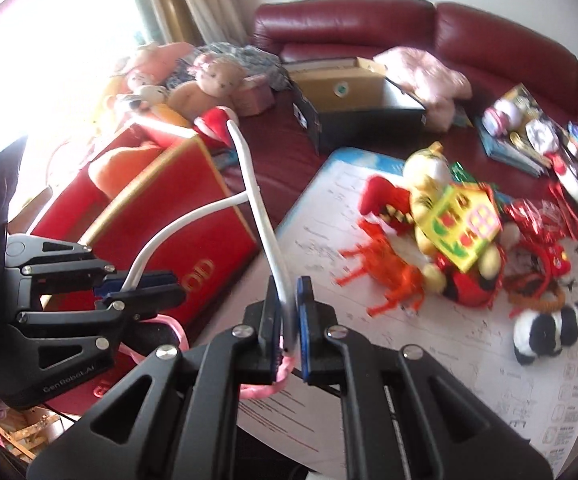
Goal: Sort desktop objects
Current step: 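Carry the pink heart sunglasses with both tools over the red box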
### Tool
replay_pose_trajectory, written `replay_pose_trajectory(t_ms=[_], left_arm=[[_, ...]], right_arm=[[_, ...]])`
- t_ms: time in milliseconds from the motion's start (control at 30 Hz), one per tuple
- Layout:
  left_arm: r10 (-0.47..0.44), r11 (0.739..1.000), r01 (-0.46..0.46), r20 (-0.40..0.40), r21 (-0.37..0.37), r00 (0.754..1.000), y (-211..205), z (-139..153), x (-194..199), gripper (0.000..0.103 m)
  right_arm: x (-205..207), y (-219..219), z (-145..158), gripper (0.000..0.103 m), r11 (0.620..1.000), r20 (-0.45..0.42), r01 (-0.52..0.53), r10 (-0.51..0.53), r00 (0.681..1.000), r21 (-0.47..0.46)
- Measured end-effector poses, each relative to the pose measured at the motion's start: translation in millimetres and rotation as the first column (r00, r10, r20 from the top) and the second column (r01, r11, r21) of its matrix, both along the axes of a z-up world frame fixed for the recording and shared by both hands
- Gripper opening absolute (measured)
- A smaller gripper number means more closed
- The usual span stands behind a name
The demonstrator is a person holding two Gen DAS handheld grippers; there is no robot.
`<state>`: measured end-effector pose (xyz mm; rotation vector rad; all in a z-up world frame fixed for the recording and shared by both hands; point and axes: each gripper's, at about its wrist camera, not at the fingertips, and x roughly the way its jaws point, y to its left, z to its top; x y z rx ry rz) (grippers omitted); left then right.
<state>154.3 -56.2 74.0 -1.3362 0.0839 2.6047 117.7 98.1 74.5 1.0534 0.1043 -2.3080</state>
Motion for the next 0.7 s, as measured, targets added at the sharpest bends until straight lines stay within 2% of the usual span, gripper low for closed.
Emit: replay_pose_trajectory(t_ms=[167,233,300,400,533,633,700], left_arm=[[0.167,0.986,-0.166,-0.082,0.028,0.982,-70,33,38,0.006],[0.246,0.969,-0.243,-0.094,0.039,0.965,-99,38,56,0.006],[0.340,0.940,-0.337,-0.093,0.051,0.936,-133,39,77,0.006],[0.463,0.886,-0.459,-0.055,0.069,0.885,-176,27,104,0.006],[0.571,0.816,-0.572,0.039,0.078,0.820,-214,-2,131,0.006],[0.597,0.791,-0.607,0.118,0.078,0.793,-224,-28,139,0.006],[0.599,0.785,-0.614,0.159,0.076,0.785,-226,-42,142,0.006]], right_arm=[[11,-62,39,0.008,0.989,-0.075,-0.137,0.132,0.988,-0.060],[16,-92,53,0.008,0.975,-0.102,-0.204,0.196,0.975,-0.083],[24,-127,59,0.008,0.955,-0.118,-0.283,0.272,0.955,-0.086],[40,-185,61,0.008,0.911,-0.123,-0.406,0.395,0.910,-0.077],[62,-246,41,0.008,0.855,-0.069,-0.518,0.515,0.854,-0.030],[72,-272,18,0.009,0.826,-0.006,-0.563,0.563,0.826,0.001],[73,-279,3,0.010,0.815,0.053,-0.579,0.578,0.814,0.000]])
